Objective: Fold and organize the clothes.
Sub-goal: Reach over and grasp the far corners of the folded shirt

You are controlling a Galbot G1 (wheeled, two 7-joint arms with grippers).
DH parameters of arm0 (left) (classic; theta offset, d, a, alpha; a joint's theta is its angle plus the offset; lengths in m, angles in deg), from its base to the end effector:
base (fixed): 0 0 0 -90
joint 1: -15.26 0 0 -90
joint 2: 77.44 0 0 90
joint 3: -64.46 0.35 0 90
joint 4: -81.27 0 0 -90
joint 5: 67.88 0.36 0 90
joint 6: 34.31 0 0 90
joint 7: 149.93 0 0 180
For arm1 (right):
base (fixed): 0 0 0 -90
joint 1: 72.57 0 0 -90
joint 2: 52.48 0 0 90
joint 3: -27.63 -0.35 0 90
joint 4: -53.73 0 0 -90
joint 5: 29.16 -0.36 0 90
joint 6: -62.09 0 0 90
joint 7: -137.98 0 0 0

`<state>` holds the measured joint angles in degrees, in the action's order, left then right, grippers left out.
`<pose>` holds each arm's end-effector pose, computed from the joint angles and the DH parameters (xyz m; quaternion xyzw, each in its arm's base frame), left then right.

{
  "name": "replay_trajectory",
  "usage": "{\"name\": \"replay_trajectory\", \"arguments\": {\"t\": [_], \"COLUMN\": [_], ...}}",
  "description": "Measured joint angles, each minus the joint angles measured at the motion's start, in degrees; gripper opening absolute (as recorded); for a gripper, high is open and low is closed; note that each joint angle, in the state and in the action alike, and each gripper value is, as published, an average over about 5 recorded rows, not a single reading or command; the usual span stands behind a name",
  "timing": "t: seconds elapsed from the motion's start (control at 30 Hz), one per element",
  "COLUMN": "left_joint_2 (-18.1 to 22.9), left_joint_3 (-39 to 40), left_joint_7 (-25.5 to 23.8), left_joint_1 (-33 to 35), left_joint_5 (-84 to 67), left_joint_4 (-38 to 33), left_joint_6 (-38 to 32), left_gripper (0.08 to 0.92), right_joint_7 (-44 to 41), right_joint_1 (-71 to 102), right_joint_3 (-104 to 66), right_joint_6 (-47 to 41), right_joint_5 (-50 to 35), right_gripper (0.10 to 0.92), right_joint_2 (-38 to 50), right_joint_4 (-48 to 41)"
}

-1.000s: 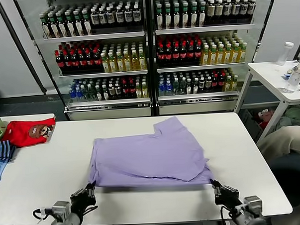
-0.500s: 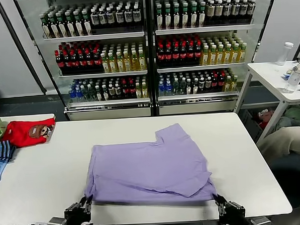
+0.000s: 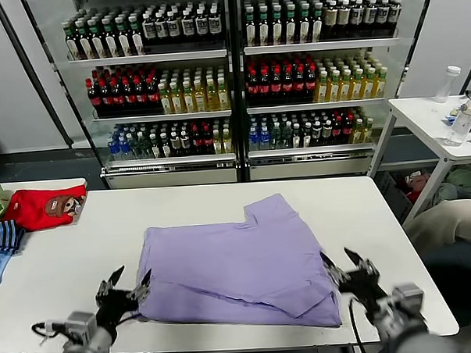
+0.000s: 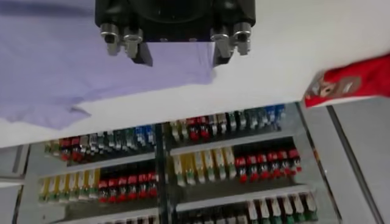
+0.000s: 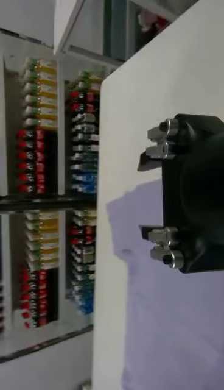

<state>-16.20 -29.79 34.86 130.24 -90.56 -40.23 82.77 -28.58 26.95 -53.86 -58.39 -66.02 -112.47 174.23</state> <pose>0.2222 0.0978 -0.2480 -0.0435 -0.9793 -0.0704 0.1850 0.2748 -0.0439 -0.2162 0.1007 -0.9813 -0.0196 0.1629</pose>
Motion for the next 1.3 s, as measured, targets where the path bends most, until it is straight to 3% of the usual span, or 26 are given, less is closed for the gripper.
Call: {"name": "replay_trajectory", "arguments": {"t": [0.13,0.67,1.0,1.3], "left_joint_2": [-0.9,-3.0,-2.4,-2.4], "left_joint_3": [1.3,7.1,10.1,10.9], "left_joint_7": [-2.6,-10.3,-12.0,-12.9], "left_joint_1": [-7.0,-25.8,-31.6,-33.5], "left_joint_5": [-0.4,-1.4,-1.4,-1.5], "left_joint_4": [6.4,29.3,36.3,39.5], "left_joint_6": [0.3,-1.3,-1.7,-1.6], "left_gripper": [0.818,0.823,0.823,0.818], "right_joint_7": [-0.2,-1.2,-1.4,-1.0], "right_joint_1": [-10.5,-35.4,-41.1,-43.5], "right_joint_3": [5.2,12.4,13.5,13.7], "right_joint_6": [-0.4,0.6,2.3,3.1], "right_joint_5": [1.3,7.9,10.9,12.1], "right_gripper": [0.820,0.823,0.823,0.820], "right_joint_2": [-3.3,-16.7,-21.9,-24.0], "right_joint_4": [-9.4,-43.1,-55.6,-61.5]}}
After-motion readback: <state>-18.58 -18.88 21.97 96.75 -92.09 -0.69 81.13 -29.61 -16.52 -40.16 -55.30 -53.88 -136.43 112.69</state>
